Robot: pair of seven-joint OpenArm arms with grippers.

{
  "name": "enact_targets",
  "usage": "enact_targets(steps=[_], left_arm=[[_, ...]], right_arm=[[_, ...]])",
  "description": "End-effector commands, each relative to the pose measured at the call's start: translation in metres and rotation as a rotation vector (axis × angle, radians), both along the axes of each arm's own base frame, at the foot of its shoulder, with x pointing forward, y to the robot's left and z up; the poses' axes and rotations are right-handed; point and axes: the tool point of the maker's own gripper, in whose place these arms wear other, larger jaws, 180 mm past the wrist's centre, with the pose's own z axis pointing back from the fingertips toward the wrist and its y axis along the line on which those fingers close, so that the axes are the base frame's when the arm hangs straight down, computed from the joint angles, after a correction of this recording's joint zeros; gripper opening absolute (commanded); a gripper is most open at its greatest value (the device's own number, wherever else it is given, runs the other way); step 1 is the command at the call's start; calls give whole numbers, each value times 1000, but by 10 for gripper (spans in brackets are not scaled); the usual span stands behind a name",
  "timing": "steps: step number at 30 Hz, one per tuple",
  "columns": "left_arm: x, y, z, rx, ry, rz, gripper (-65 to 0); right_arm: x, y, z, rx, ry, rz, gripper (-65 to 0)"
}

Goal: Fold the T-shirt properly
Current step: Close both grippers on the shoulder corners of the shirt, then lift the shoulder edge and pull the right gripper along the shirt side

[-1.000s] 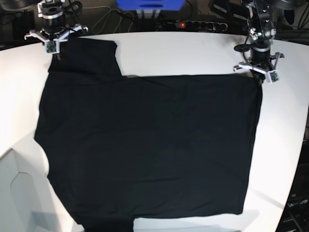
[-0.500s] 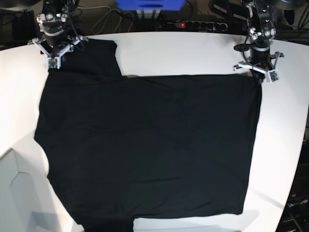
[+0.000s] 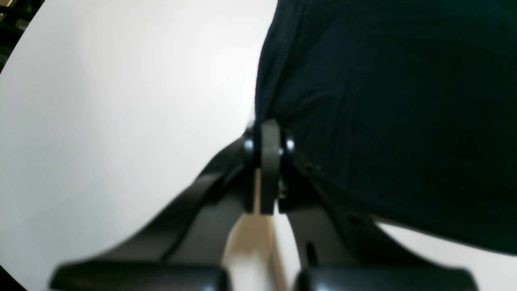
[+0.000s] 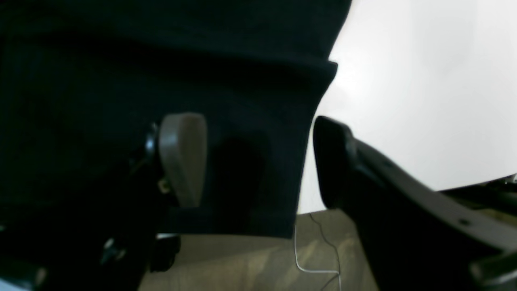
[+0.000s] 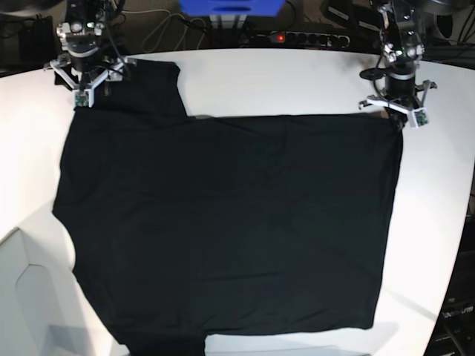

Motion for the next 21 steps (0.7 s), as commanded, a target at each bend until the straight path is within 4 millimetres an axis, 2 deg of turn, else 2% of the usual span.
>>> enact_targets(steps=[1, 12, 17, 21], left_arm=[[4, 6, 11, 31, -32, -1, -650], [9, 6, 14, 31, -45, -1, -650], [9, 6, 14, 31, -45, 0, -650], [9, 6, 14, 31, -45, 0, -650]], right_arm=[[5, 0, 7, -7, -30, 9, -225], [1, 2, 3, -1, -12, 22, -225], [-8, 11, -13, 28, 85, 96, -226], [-7, 14, -15, 39, 94, 95, -226]])
